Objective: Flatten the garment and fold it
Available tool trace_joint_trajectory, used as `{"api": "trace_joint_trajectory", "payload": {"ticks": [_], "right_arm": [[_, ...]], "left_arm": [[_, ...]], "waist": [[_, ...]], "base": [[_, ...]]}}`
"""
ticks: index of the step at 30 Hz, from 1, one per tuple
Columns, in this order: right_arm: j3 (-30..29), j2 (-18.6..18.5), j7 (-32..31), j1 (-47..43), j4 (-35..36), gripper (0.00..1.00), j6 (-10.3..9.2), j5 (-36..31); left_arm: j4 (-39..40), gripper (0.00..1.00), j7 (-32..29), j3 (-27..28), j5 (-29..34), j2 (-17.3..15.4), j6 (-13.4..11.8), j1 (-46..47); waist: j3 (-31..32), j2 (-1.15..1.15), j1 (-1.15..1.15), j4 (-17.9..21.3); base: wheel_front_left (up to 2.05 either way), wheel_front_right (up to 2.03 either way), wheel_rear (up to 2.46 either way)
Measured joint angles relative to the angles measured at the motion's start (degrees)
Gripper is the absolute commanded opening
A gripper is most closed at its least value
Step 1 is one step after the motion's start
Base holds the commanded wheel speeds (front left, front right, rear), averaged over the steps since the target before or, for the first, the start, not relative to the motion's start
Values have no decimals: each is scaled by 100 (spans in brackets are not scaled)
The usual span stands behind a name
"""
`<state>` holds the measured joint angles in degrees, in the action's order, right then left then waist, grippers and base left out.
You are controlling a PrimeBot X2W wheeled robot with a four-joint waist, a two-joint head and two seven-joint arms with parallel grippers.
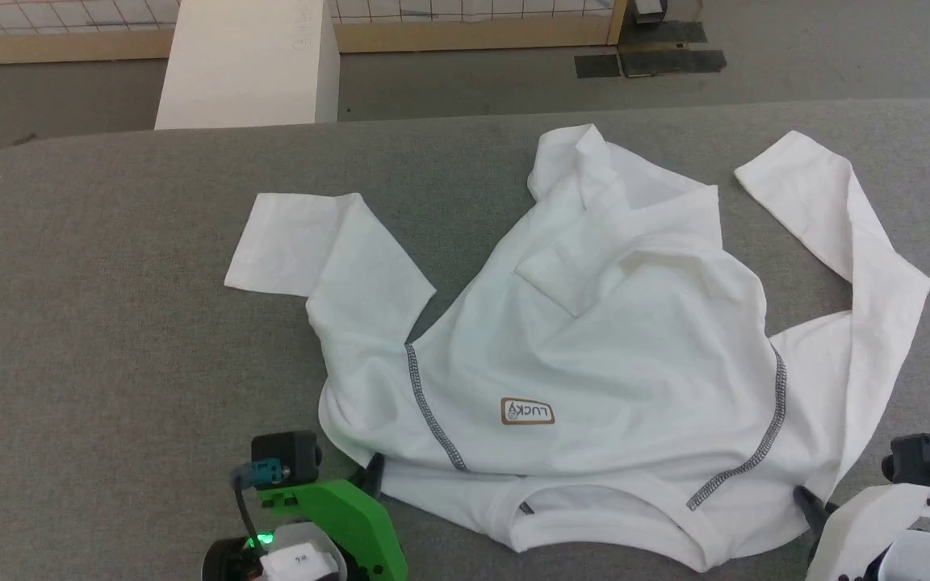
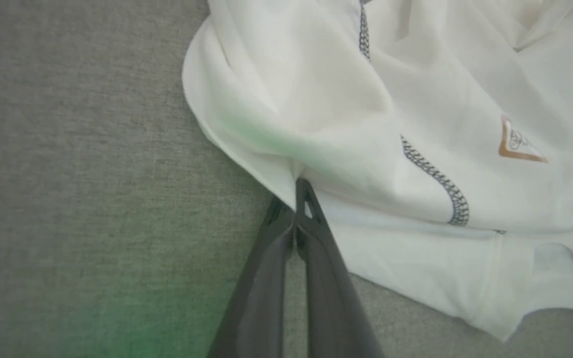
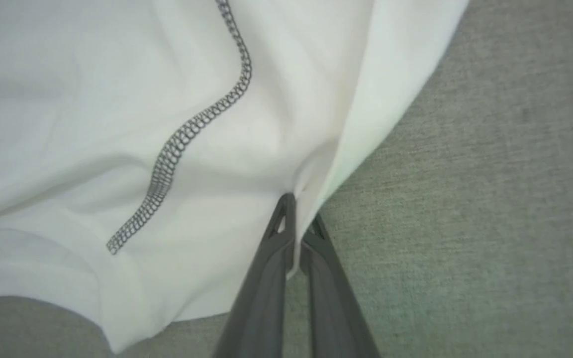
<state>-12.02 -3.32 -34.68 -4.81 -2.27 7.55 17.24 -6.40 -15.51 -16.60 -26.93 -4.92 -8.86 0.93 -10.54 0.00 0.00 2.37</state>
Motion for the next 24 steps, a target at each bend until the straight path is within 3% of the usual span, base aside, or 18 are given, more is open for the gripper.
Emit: {"api": "trace_joint_trajectory", "payload": {"ticks": [4, 9, 14, 19, 24], "right_arm": [[-58, 44, 41, -125, 459, 0, 0, 42], [82, 41, -182, -36, 1454, 0, 0, -66], [374, -120, -717, 975, 2091, 0, 0, -437], [578, -712, -1143, 2583, 1834, 0, 0, -360], [990, -1299, -1159, 4543, 1014, 0, 0, -363]], "left_arm": [[147, 0, 207, 119, -146, 0, 83, -3], [867, 0, 345, 356, -821, 54, 442, 156], [1497, 0, -33, 534, -955, -264, 678, 1106], [1692, 0, -513, 809, -1123, -424, 654, 2546], [1266, 0, -795, 1065, -1059, -571, 449, 4266]], "waist": [[85, 0, 0, 36], [180, 0, 0, 133], [191, 0, 0, 253], [-29, 0, 0, 308], [-451, 0, 0, 376]], "base": [[0, 0, 0], [0, 0, 0], [0, 0, 0], [0, 0, 0], [0, 0, 0]]}}
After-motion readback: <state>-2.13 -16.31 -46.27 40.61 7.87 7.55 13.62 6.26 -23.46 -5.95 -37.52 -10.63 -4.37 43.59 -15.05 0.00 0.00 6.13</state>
